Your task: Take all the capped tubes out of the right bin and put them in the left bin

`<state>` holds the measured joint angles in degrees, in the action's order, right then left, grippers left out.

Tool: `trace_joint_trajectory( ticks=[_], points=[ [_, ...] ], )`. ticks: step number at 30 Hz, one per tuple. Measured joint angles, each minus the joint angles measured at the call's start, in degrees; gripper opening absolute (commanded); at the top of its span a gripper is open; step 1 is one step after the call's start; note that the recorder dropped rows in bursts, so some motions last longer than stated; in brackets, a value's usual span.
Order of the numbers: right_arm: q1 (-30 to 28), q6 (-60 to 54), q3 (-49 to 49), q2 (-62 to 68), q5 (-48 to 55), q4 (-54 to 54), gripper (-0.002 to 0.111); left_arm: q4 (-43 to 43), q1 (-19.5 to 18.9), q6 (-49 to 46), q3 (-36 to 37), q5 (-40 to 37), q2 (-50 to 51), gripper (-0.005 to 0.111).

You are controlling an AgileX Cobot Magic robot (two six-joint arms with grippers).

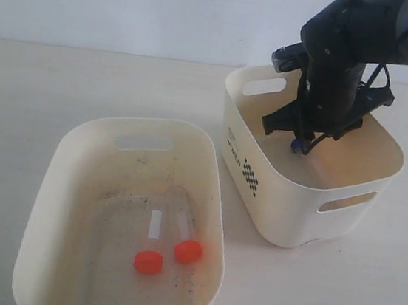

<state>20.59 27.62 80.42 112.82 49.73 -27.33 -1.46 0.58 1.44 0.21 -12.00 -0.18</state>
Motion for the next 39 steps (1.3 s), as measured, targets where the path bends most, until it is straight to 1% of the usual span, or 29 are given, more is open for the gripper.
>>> trace_joint_trajectory(
  ticks=[4,12,19,27,34,35,36,38,39],
  points=[
    [0.69,0.0,0.0,-1.38,0.79,-0.44,0.045,0.0,0.0,0.0,0.0,0.0,0.0,0.004],
    [5.62,-0.6,0.0,-1.46,0.43,-2.65,0.045,0.0,0.0,0.0,0.0,0.0,0.0,0.004],
    [5.74,-0.17,0.0,-0.93,1.36,-4.04,0.045,0.0,0.0,0.0,0.0,0.0,0.0,0.004],
    [5.74,-0.06,0.0,4.33,1.82,-4.15,0.045,0.0,0.0,0.0,0.0,0.0,0.0,0.004],
    [5.74,0.04,0.0,6.21,1.7,-5.13,0.045,0.0,0.0,0.0,0.0,0.0,0.0,0.004],
    [5.74,0.04,0.0,6.35,1.7,-5.41,0.047,0.0,0.0,0.0,0.0,0.0,0.0,0.004],
    [5.74,0.04,0.0,6.59,1.81,-5.85,0.051,0.0,0.0,0.0,0.0,0.0,0.0,0.004],
    [5.74,0.04,0.0,6.84,1.9,-6.27,0.063,0.0,0.0,0.0,0.0,0.0,0.0,0.004],
    [5.74,0.04,0.0,6.84,1.9,-6.42,0.067,0.0,0.0,0.0,0.0,0.0,0.0,0.004]
  ],
)
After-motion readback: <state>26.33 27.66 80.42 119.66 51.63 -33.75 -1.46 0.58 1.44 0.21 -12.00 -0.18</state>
